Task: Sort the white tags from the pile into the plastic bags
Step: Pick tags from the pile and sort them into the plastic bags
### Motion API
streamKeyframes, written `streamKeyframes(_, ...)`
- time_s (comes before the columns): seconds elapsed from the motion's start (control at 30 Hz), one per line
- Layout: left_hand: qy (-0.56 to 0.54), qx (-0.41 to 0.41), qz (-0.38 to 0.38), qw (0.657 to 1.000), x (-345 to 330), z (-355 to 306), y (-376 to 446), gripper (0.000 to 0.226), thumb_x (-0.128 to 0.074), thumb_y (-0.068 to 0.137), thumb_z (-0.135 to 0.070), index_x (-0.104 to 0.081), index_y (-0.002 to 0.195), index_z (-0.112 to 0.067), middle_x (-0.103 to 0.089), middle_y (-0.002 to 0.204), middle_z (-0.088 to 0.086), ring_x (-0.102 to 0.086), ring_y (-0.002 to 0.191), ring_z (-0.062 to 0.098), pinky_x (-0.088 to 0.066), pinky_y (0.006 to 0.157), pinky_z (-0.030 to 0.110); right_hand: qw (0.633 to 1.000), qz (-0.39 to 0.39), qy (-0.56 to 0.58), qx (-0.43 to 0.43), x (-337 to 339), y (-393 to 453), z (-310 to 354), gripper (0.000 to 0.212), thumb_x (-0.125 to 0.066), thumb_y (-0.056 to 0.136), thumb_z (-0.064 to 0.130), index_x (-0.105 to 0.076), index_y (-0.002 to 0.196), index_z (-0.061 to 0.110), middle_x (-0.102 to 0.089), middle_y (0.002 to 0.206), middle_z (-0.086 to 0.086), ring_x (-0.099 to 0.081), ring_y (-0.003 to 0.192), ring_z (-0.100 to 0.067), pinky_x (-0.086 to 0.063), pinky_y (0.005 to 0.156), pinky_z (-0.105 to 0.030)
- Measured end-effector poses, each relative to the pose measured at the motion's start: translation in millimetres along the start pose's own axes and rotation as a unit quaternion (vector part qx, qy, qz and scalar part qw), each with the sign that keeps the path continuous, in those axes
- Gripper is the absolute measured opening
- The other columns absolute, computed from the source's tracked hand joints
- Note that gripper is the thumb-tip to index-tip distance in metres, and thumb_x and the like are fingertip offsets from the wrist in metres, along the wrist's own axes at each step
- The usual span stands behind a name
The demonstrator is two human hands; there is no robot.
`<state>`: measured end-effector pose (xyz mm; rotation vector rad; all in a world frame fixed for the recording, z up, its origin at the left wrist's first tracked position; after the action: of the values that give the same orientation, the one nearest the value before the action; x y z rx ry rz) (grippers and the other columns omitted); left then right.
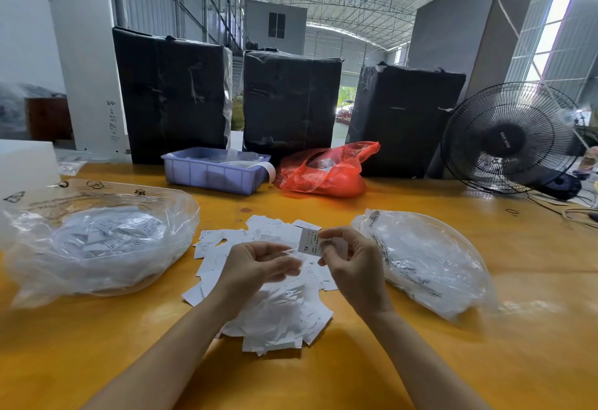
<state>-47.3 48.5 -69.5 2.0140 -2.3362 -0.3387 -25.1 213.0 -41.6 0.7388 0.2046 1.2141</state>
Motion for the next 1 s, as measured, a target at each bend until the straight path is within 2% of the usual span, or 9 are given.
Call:
streamKeyframes(0.13,-0.012,0.008,0.018,1.0,-0.6,-0.9,-1.2,0.034,-0.076,0.063,-0.017,-0.069,0.093,-0.003,-0.074,0.082,0.014,-0.073,0.076,0.024,-0.054,0.059,0.021,1.0,0.005,-0.016,0.015,-0.7,-0.8,-0.7,0.017,-0.061,0.083,-0.005,-0.07,0.087,0.009,-0.069,0.074,-0.007,-0.066,0.062,-0.03,-0.053,0.055,-0.05)
streamKeyframes(0.37,-0.029,0.025,0.06,0.997,-2.3,-1.6,-2.6,0.032,-0.073,0.065,-0.016,-0.07,0.094,-0.004,-0.074,0.088,0.017,-0.073,0.08,0.027,-0.055,0.06,0.022,1.0,0.011,-0.011,0.019,-1.2,-0.3,-1.7,0.016,-0.062,0.084,-0.003,-0.07,0.088,0.011,-0.07,0.08,-0.005,-0.068,0.067,-0.025,-0.055,0.06,-0.05)
streamKeyframes(0.63,-0.053,0.044,0.1,0.993,-4.3,-0.6,-3.0,0.021,-0.072,0.068,-0.014,-0.076,0.088,-0.008,-0.073,0.092,0.02,-0.072,0.081,0.031,-0.055,0.06,0.023,0.999,0.005,-0.009,0.048,-0.9,-0.1,-1.2,0.016,-0.065,0.085,0.0,-0.069,0.089,0.015,-0.069,0.079,0.005,-0.068,0.07,-0.016,-0.057,0.064,-0.043)
streamKeyframes(0.77,-0.058,0.05,0.108,0.991,-4.2,-0.1,-2.8,0.021,-0.072,0.068,-0.013,-0.075,0.088,-0.007,-0.072,0.092,0.021,-0.072,0.082,0.031,-0.055,0.06,0.023,0.998,-0.003,-0.009,0.062,-0.1,-0.5,0.2,0.019,-0.065,0.085,-0.001,-0.068,0.089,0.017,-0.065,0.079,0.016,-0.068,0.072,-0.014,-0.057,0.065,-0.04)
streamKeyframes(1.0,-0.063,0.059,0.114,0.99,-4.4,0.1,-3.0,0.023,-0.072,0.068,-0.014,-0.075,0.09,-0.007,-0.072,0.094,0.022,-0.072,0.084,0.033,-0.055,0.062,0.024,0.997,-0.011,-0.018,0.075,0.4,-0.5,2.1,0.017,-0.064,0.085,-0.001,-0.069,0.09,0.014,-0.064,0.076,0.018,-0.067,0.067,-0.01,-0.057,0.063,-0.036)
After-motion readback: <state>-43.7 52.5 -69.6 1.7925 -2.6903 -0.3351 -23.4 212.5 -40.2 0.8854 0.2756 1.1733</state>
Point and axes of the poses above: each hand's wrist, its own y-axis towards the middle knuckle, its own x-axis out of the back of the hand, z = x × y, the point moved 4 cm from there along y, towards the middle knuckle
